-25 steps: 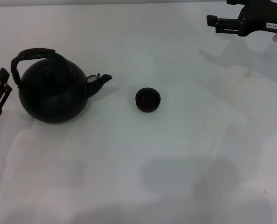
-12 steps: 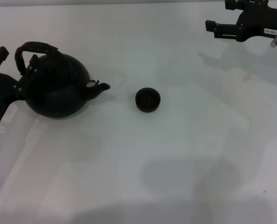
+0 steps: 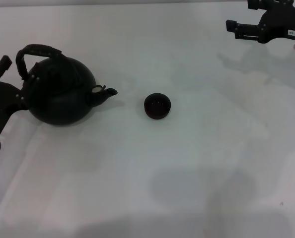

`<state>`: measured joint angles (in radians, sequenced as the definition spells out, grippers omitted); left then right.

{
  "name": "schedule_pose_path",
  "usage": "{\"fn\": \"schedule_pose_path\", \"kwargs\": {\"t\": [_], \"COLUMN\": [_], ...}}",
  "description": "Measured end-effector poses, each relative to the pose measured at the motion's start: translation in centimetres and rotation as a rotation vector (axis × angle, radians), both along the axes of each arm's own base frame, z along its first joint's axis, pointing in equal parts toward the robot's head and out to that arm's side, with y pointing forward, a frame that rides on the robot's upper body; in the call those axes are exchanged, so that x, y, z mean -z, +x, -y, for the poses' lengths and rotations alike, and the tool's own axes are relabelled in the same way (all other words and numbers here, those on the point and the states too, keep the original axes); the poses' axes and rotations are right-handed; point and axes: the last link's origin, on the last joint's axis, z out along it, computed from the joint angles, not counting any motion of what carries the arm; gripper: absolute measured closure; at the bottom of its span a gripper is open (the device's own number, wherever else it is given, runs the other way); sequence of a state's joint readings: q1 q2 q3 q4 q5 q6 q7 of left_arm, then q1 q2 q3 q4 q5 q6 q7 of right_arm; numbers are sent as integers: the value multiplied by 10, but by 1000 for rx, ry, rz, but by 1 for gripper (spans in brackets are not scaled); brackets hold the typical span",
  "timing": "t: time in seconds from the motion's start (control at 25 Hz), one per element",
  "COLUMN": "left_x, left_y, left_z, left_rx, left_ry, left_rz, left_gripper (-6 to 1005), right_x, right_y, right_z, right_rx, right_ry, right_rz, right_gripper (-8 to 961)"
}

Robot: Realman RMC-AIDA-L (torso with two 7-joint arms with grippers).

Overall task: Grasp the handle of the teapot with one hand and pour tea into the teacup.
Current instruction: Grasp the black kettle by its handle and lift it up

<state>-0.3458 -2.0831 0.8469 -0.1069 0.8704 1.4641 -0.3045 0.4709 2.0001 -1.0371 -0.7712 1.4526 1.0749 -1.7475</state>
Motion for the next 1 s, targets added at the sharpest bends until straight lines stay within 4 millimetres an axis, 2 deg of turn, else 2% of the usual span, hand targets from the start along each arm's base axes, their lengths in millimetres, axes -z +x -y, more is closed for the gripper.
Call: {"fn": "schedule_pose_path", "kwargs": {"t": [0.16,0.36,0.8,1.0], "left_x": [-1,-2,-5,-4], "left_y": [-1,-1,-1,-1], "left_z": [0,-1,-9,-10], "left_rx": [-7,-14,-26,-36], "left_ry": [3,12,-3,-11], "left_rz": [6,10,64,76], "left_gripper": [222,333,376,485], "right_x": [0,1,3,2], "right_y": [3,9,19,21], "right_z": [1,2,6,7], "right_rx": [1,22,37,42], "right_ry": [-1,-1,6,11], "right_rz": [7,11,29,33], "right_gripper": [77,77,77,77]}}
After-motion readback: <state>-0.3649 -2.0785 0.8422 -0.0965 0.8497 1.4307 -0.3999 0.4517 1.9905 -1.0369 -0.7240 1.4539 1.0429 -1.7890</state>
